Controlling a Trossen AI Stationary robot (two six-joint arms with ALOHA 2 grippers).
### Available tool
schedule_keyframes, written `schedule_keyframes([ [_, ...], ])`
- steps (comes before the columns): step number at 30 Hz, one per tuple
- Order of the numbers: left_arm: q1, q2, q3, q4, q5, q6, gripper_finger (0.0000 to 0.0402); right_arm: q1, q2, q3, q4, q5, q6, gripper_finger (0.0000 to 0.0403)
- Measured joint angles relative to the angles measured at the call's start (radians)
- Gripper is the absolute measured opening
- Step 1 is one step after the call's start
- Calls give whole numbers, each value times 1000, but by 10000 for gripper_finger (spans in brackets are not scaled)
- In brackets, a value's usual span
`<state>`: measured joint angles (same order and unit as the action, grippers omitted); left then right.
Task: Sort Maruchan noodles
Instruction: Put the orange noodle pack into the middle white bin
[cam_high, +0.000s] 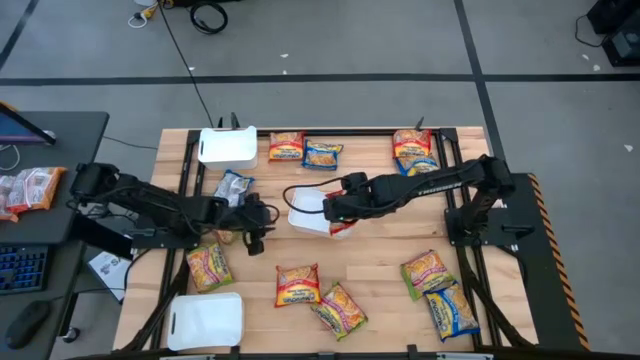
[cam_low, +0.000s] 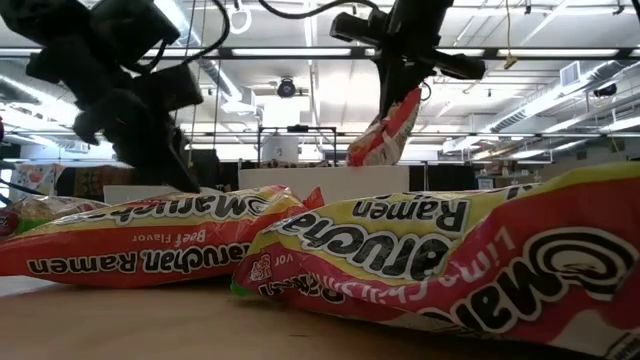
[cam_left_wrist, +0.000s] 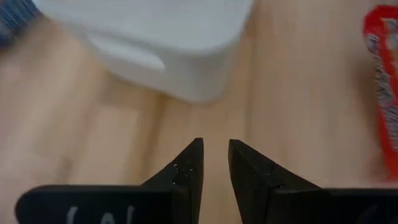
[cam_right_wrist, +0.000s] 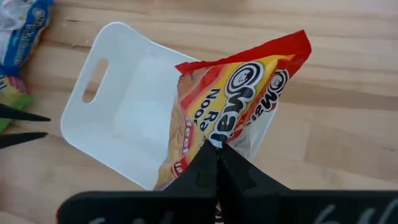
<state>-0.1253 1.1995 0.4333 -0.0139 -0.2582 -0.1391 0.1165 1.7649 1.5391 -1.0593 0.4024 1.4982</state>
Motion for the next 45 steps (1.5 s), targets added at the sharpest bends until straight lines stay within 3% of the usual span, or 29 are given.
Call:
schedule_keyframes([
  [4, 6, 19, 1, 49, -97, 184, 80, -4, 0, -1, -55, -7, 28, 1],
  [9, 55, 102, 1, 149, -90, 360, 80, -42, 0, -8, -168, -70, 20, 1],
  [17, 77, 234, 1, 239, 27, 324, 80, -110, 0, -8, -160, -154, -90, 1],
  [25, 53, 288, 19, 479, 35, 286, 80, -192, 0, -8, -146, -269, -310, 1],
  [29, 68, 344, 133, 338, 35, 250, 80, -234, 0, -8, -153, -299, -415, 2],
  [34, 73, 447, 305, 181, 37, 284, 80, -254, 0, -9, -164, -228, -470, 2],
  [40, 71, 481, 433, -23, 45, 282, 80, -238, 0, -10, -173, -196, -436, 7],
  [45, 104, 434, 454, -107, 29, 278, 80, -214, 0, -11, -173, -186, -345, 15],
])
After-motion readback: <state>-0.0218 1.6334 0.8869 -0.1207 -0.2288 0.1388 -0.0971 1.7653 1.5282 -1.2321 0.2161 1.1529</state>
